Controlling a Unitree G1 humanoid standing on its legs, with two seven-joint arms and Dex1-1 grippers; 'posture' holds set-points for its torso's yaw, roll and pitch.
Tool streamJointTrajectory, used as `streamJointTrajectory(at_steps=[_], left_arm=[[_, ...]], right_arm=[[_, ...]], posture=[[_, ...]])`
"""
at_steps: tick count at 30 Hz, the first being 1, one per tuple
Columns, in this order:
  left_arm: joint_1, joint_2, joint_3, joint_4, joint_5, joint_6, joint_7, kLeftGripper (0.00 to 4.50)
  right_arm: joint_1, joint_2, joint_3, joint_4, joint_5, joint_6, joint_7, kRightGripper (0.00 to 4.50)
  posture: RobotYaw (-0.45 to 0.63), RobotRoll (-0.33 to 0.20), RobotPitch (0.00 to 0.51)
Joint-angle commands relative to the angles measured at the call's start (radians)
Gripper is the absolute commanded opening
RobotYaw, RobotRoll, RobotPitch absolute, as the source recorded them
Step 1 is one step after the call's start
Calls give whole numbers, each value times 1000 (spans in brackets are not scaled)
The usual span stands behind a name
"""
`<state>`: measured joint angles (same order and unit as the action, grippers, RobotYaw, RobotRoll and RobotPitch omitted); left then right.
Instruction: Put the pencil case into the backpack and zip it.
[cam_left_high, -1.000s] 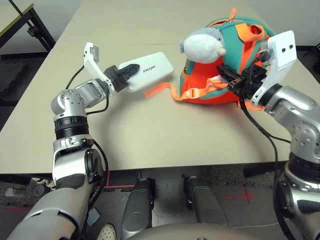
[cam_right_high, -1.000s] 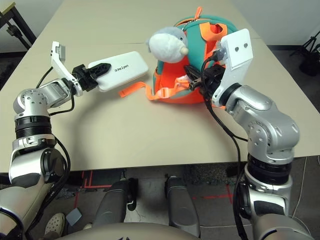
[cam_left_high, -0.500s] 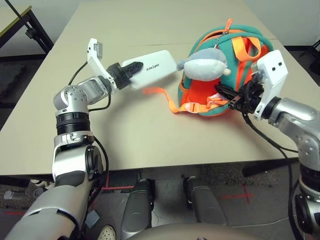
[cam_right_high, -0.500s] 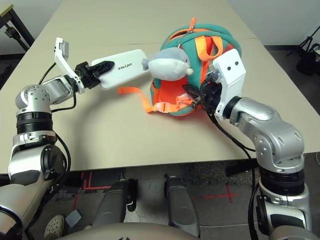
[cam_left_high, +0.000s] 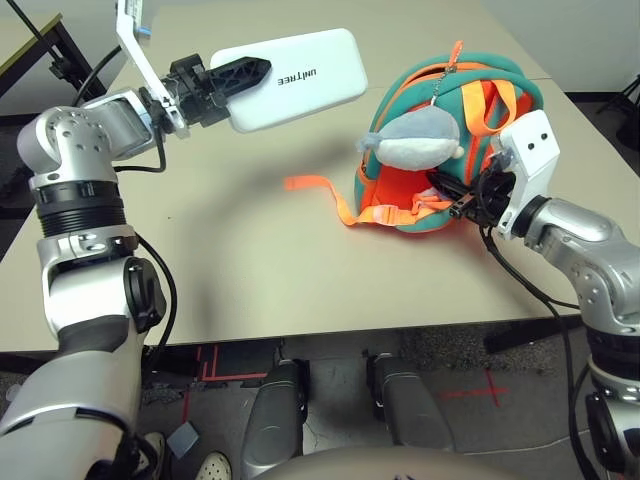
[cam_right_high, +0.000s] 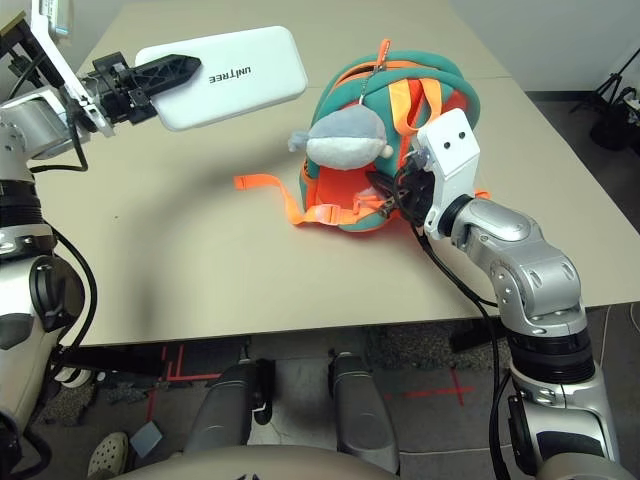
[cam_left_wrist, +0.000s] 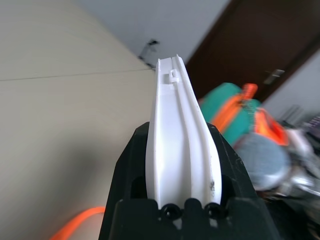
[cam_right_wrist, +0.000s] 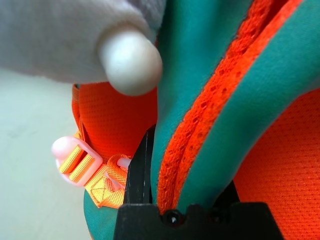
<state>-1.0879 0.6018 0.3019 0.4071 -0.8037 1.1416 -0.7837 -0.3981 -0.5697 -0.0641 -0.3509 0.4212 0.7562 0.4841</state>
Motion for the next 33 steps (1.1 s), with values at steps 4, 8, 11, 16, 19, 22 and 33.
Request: streamJointTrajectory(at_steps=[4,8,11,16,19,22,33], left_arm=[[-38,3,-28,-21,-23,17,-77,1227],[-30,-1,-99,10,33,-22,-102,1227],[-38,-6,-157,48,83,-77,-145,1227],[-72,-11,-251,87,152,-139,-248,1227],[-107,-27,-312,120,199,-184,-317,1227],[-149,-57,-384,166,254,-232,-390,1227],[-262,-249,-484,460,482,-515,-452,1226]], right_arm=[[8,12,38,42,-28,-8,9,384],[4,18,46,46,-37,-18,10,384],[-5,23,51,49,-45,-26,12,384],[-9,29,51,58,-56,-35,15,384],[-11,34,53,66,-64,-41,17,384],[-17,38,56,75,-71,-46,20,384],[-22,49,65,76,-88,-56,18,383]], posture=[[-146,0,133],[-150,0,132],[-153,0,131],[-148,0,132],[-146,0,134],[-145,0,139],[-172,0,141]])
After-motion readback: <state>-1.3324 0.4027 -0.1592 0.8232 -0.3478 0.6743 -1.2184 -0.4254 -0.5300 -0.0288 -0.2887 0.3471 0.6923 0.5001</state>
